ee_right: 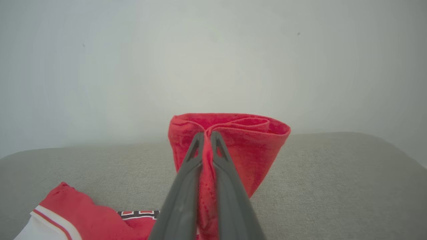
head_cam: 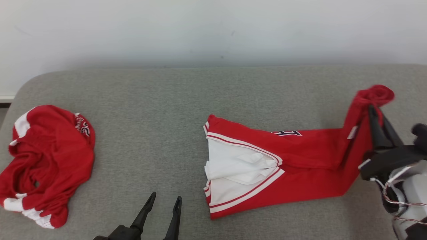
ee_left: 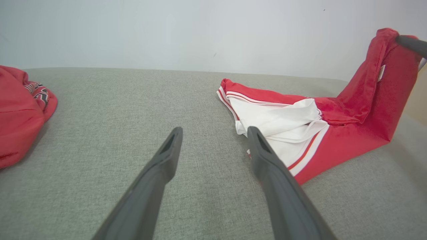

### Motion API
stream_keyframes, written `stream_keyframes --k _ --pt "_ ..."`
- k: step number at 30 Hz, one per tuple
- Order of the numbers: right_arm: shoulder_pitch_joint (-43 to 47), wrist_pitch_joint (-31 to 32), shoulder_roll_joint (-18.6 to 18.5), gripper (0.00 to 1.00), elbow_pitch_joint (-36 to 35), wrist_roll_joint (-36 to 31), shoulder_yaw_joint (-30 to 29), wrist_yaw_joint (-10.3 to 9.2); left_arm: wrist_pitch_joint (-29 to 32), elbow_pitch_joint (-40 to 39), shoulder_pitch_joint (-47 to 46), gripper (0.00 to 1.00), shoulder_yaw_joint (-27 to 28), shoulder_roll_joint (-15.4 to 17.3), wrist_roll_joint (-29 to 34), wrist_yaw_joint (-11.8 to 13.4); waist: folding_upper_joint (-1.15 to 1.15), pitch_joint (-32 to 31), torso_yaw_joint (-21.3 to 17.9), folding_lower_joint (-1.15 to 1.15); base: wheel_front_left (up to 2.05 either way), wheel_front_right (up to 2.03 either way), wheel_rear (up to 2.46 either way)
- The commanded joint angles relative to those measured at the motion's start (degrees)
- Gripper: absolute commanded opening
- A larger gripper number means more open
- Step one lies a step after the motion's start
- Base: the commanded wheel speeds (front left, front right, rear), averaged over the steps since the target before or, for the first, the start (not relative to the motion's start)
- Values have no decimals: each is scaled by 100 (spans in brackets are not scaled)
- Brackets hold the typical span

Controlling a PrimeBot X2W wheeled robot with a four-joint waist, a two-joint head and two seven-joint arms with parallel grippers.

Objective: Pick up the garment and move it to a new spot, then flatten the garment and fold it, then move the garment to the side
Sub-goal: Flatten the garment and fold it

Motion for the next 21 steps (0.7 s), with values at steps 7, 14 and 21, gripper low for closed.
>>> stream_keyframes --k 7,14,21 --pt "-179 242 208 0 -458 -92 601 -6 -29 66 179 100 139 -116 141 -81 0 -127 485 0 0 0 0" --pt "-223 479 353 0 -661 0 1166 -6 -29 112 290 100 265 -238 195 -184 0 -167 932 0 0 0 0" --pt "-119 693 558 0 -508 13 1643 -6 -29 181 381 100 353 -355 258 -324 0 -165 1247 0 0 0 0"
